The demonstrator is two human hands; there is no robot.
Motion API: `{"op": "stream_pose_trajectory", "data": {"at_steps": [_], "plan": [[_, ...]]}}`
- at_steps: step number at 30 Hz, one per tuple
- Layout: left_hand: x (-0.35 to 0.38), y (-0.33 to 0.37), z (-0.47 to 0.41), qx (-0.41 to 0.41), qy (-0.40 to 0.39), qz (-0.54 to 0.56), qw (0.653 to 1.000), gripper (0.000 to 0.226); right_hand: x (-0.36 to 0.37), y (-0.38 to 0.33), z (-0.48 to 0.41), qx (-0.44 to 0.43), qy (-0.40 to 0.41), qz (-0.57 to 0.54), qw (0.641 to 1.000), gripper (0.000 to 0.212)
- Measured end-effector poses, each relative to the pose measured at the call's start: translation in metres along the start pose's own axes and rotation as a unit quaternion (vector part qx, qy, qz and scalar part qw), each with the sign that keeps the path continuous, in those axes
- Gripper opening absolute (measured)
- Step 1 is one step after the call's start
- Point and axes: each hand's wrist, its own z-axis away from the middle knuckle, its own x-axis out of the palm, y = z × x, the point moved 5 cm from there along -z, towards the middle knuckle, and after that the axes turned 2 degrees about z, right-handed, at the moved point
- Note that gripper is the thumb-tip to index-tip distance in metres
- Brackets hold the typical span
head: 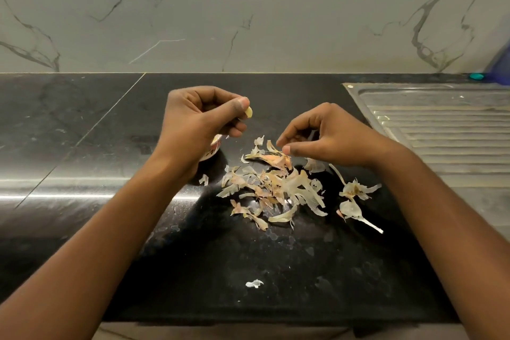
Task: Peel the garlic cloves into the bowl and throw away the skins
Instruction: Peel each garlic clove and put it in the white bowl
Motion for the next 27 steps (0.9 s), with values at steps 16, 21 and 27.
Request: {"op": "stream_pose_trajectory", "data": {"at_steps": [16, 21, 27], "plan": [[-0.074, -0.010, -0.025, -0.102, 0.077, -0.291, 0.948, 0.020, 0.014, 0.002, -0.002, -0.003, -0.057, 0.055, 0.997, 0.018], [-0.077, -0.020, -0.026, -0.138, 0.065, -0.354, 0.923, 0.013, 0.007, -0.002, 0.000, -0.008, -0.041, 0.025, 0.999, 0.012], [-0.074, -0.016, -0.027, -0.095, 0.081, -0.345, 0.930, 0.009, -0.003, -0.015, 0.002, -0.060, 0.032, -0.031, 0.997, 0.014]]}}
